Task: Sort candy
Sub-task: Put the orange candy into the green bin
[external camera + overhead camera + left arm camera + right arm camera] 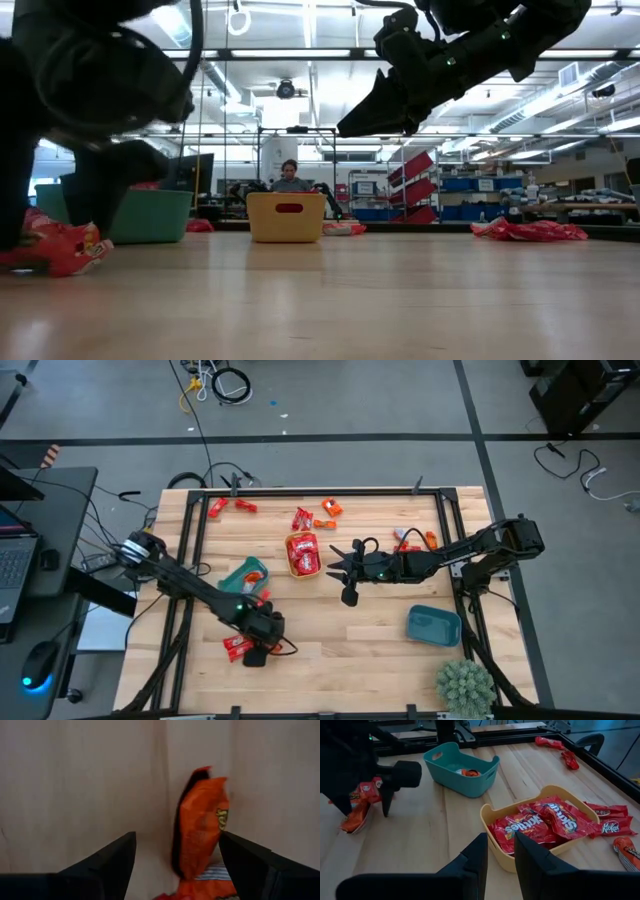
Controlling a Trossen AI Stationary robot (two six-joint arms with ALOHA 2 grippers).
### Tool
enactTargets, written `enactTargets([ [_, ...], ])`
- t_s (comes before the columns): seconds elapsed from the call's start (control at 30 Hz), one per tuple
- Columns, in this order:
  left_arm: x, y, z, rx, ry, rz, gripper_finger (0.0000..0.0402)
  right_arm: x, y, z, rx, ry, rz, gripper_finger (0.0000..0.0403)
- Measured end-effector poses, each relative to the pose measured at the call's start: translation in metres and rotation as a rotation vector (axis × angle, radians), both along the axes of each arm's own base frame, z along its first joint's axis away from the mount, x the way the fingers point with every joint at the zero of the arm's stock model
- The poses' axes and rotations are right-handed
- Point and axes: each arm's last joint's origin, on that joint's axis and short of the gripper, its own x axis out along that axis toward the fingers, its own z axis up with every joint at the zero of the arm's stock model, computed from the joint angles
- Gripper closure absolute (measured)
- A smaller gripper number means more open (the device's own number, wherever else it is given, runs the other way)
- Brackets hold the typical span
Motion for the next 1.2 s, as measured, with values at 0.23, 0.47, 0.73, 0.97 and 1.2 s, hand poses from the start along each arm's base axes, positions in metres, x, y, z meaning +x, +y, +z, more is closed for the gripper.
enactTargets([
  [0.23, -0.001, 0.001, -0.006, 0.038, 0.044, -0.008, 0.0148, 0.0, 0.0, 0.0, 0.0, 0.0, 0.0, 0.0321],
  [0.47, -0.001, 0.019, 0.017, 0.16, 0.072, 0.074, 0.0323, 0.0, 0.0, 0.0, 0.0, 0.0, 0.0, 0.0321],
  [0.73, -0.006, 0.051, 0.061, 0.219, 0.019, 0.212, 0.0395, 0.0, 0.0, 0.0, 0.0, 0.001, 0.0, 0.0321],
  [0.97, 0.005, 0.034, 0.066, 0.077, -0.113, 0.101, 0.0378, 0.0, 0.0, 0.0, 0.0, 0.003, 0.001, 0.0321],
  [1.2, 0.007, 0.011, 0.046, 0.082, -0.08, -0.146, 0.0301, 0.0, 0.0, 0.0, 0.0, 0.003, 0.001, 0.0321],
])
